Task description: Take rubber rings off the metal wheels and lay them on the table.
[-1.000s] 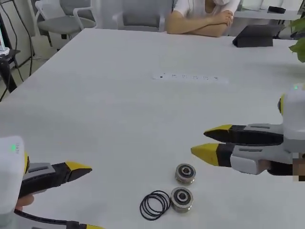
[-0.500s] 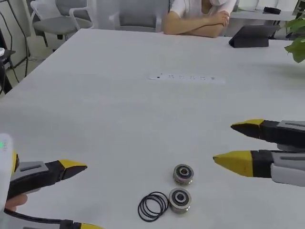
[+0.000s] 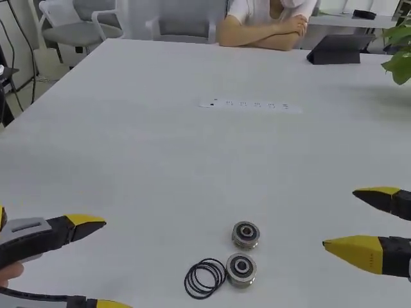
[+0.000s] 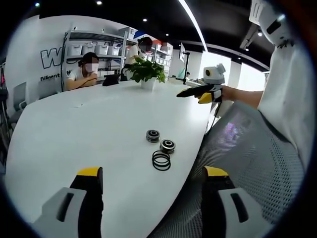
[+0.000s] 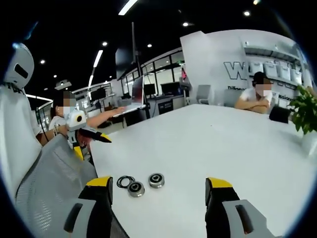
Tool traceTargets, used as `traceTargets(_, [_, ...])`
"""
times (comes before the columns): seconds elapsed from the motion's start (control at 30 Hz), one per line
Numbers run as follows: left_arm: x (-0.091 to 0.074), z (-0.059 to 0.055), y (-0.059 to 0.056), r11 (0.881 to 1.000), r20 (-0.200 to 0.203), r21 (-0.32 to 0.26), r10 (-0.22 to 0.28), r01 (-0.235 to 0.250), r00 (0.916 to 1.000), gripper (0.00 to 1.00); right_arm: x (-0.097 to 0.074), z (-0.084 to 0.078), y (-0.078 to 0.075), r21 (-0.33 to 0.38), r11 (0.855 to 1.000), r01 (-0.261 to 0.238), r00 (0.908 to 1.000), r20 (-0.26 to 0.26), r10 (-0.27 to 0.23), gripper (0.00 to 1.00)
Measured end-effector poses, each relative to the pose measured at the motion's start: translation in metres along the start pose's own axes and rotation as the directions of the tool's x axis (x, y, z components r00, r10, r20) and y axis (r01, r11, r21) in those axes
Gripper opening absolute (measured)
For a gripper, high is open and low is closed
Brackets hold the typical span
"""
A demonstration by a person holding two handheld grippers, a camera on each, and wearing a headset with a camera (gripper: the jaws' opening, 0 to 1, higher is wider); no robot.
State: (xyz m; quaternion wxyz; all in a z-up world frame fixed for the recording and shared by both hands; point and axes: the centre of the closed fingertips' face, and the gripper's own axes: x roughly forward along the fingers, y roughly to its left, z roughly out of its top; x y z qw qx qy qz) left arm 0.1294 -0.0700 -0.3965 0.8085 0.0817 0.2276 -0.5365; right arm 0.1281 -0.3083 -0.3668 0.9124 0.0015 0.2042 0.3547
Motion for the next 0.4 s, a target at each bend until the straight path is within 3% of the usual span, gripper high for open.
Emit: traceTargets(0.4, [-0.006,-0.003,0.003,1.0,-0.001,-0.015,0.017,-0.017,0.9999,0.82,-0.006,-0.034,-0.001,0.057,0.998,0.036,0.9981,-0.052,-0.033,0.84])
